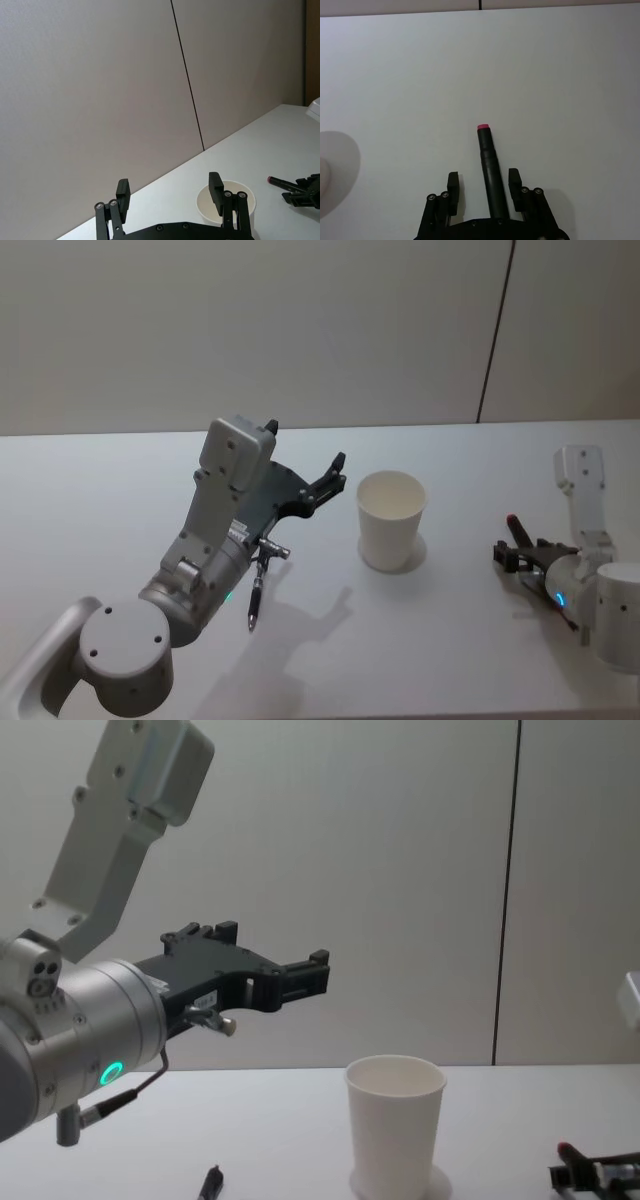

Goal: Place the pen into the pen holder.

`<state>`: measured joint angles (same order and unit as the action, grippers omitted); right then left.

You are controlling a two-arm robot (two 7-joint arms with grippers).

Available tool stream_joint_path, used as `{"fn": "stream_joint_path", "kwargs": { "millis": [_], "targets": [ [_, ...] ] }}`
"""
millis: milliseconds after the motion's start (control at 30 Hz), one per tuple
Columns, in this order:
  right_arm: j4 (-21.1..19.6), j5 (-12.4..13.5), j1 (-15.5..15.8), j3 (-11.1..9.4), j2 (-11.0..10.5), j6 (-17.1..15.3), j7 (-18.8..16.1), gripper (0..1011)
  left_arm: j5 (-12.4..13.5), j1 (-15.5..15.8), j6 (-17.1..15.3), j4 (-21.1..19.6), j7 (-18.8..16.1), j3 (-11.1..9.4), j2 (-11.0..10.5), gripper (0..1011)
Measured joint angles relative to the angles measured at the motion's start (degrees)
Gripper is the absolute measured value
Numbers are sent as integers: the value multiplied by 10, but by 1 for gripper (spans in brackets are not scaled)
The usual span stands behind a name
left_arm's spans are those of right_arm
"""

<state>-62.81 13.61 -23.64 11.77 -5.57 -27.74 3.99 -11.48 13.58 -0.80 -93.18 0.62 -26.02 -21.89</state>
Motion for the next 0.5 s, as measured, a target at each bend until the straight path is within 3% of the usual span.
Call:
{"fn": "stream_joint_path", "kwargs": {
  "millis": [67,200,500],
  "targets": [
    [4,-1,-2,-1,1,0,-2,583,0,0,0,0,0,0,0,1000],
    [10,-3,-4,-1,2,2,-7,517,0,0,0,0,0,0,0,1000],
    [18,-8,-7,0,3,7,-18,453,0,0,0,0,0,0,0,1000]
  ]
}}
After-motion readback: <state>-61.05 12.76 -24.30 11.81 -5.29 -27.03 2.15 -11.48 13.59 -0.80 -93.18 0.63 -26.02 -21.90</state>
